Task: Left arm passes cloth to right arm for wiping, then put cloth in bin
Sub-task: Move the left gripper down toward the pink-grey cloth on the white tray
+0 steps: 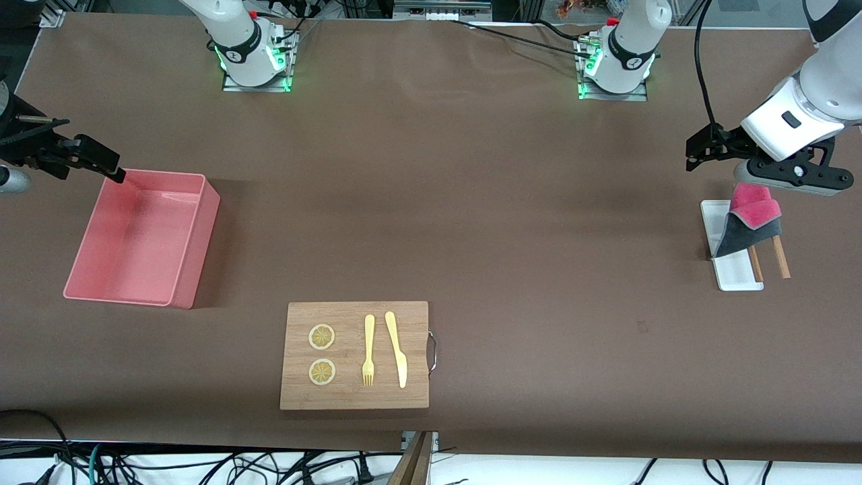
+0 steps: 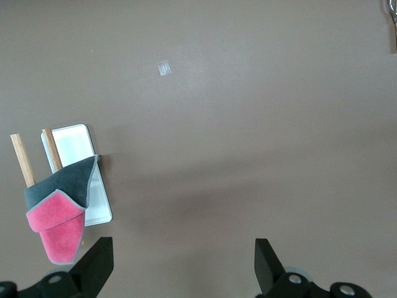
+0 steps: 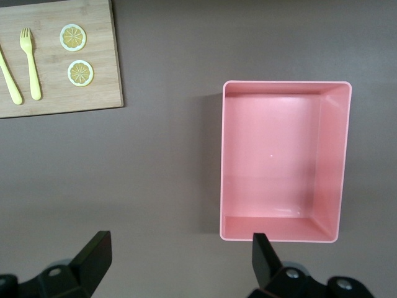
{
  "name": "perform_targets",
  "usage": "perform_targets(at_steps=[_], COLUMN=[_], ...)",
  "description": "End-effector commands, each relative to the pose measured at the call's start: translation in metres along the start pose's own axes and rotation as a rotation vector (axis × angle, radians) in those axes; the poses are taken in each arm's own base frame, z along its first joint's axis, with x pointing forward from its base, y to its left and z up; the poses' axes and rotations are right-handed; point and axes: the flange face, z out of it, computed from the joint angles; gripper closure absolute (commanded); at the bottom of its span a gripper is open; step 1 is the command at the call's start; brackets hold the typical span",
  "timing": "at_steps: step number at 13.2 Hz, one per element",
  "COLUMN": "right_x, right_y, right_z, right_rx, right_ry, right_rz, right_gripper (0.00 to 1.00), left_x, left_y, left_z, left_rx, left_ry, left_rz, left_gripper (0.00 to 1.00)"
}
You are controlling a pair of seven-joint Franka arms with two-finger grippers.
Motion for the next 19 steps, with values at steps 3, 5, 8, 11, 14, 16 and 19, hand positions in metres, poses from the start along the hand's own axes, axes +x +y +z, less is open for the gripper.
perform_targets(at_steps=[3,5,8,11,14,16,19], right_x=[0.003,0.003,0.003,0.003,0.003,0.003,0.003], right_y=[0.003,0.003,0.005,0.005,0.005,0.005,0.005], right_z=[-0.005,-0.005,-0.006,-0.006,-0.006,-0.005,-0.005], right_rx=[0.003,0.003,0.003,0.003,0.003,0.003,0.003], right_ry=[0.008,0.008,0.008,0.008,0.008,0.005,0.007], right_rz=[0.01,0.01,0.011,0.011,0.011,0.004,-0.001], right_gripper=[0.0,0.0,0.0,0.0,0.0,0.0,0.0], left_x=[0.005,0.007,-0.003,-0.006,-0.002,-0.002,0.009], left_y=[-0.004,-0.016,-0.036,-0.068,-0.101,-0.119,-0.158], left_z=[0.002,0.014,0.035,0.054,0.084,0.108,0.155], left_rx=[-0.003,-0.007,-0.032,-0.073,-0.089,-0.116,-0.193], left_ry=[-0.027,-0.063,-0.198,-0.246,-0.308,-0.346,-0.338], left_rz=[-0.004,-0.022,0.021,0.218,0.452,0.535,0.757], left_gripper=[0.0,0.0,0.0,0.0,0.0,0.0,0.0])
